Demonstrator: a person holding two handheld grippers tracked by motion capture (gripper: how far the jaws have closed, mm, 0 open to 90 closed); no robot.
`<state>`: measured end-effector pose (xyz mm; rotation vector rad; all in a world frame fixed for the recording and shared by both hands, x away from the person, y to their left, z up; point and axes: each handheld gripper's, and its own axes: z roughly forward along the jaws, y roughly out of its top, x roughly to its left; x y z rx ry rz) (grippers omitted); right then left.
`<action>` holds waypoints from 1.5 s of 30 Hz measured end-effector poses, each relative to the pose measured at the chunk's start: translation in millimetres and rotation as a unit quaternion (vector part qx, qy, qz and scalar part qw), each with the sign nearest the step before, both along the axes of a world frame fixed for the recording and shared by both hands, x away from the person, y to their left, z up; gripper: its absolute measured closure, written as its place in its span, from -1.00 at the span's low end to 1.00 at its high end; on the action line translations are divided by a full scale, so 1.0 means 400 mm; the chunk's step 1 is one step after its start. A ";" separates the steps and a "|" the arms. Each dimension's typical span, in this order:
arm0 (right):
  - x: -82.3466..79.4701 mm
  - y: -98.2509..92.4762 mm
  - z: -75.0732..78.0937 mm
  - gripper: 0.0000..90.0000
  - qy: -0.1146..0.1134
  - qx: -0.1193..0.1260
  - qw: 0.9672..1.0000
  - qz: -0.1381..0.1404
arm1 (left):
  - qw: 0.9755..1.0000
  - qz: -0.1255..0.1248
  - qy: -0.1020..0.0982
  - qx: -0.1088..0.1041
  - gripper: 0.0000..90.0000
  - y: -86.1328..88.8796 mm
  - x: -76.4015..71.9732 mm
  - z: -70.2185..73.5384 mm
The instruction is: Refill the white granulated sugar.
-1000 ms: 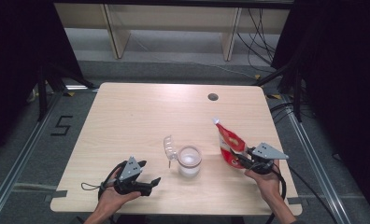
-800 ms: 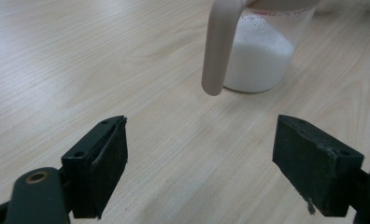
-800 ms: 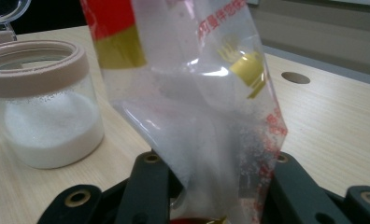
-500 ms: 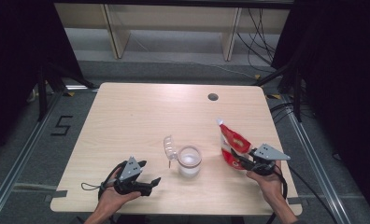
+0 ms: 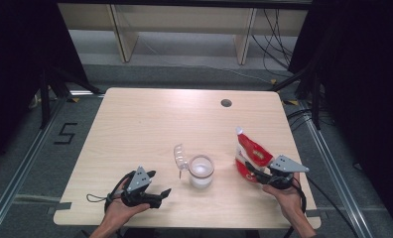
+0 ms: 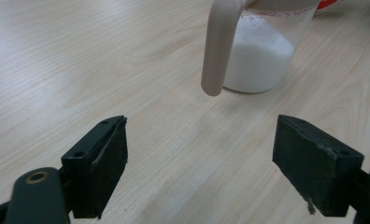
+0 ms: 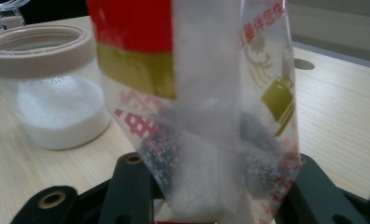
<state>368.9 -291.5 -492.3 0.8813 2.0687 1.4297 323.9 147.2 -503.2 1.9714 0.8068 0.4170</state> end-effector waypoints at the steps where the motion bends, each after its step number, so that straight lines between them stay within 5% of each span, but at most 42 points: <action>1: -0.005 0.003 -0.002 0.29 0.017 0.010 1.000 -0.008 | 1.000 0.000 0.000 0.000 -0.61 0.000 0.000 0.000; 5: -0.010 -0.004 0.001 0.20 0.008 0.000 1.000 -0.015 | 1.000 0.000 -0.003 0.003 -0.61 0.000 0.000 0.000; 7: -0.020 -0.001 0.000 0.18 0.018 0.022 1.000 -0.013 | 1.000 -0.002 -0.003 0.003 -0.61 0.000 0.001 0.000; 11: -0.022 -0.011 0.003 0.11 0.010 0.004 1.000 -0.022 | 1.000 -0.003 -0.007 0.005 -0.61 0.001 0.001 0.000; 15: -0.036 -0.005 0.006 0.04 0.023 0.029 0.999 -0.025 | 1.000 -0.001 -0.003 0.003 -0.61 0.001 0.001 0.000; 19: -0.044 -0.010 0.010 -0.03 0.013 0.008 0.999 -0.029 | 1.000 0.002 -0.001 0.001 -0.61 0.000 0.000 0.000; 23: -0.060 -0.007 0.016 -0.08 0.024 0.019 0.999 -0.039 | 1.000 -0.001 -0.003 0.003 -0.61 0.001 0.001 0.000; 24: -0.060 -0.013 0.018 -0.12 0.011 0.006 0.999 -0.036 | 1.000 0.002 -0.001 0.002 -0.61 0.000 0.000 -0.001; 35: -0.104 -0.029 0.037 -0.27 0.043 0.016 0.998 -0.053 | 1.000 -0.003 -0.002 0.000 -0.61 0.000 0.000 0.000; 37: -0.104 -0.037 0.037 -0.28 0.028 0.011 0.998 -0.050 | 1.000 0.000 -0.001 -0.004 -0.61 -0.001 0.000 -0.001; 45: -0.142 -0.045 0.043 -0.34 0.047 0.012 0.996 -0.075 | 1.000 -0.003 -0.005 0.001 -0.61 0.002 0.000 0.004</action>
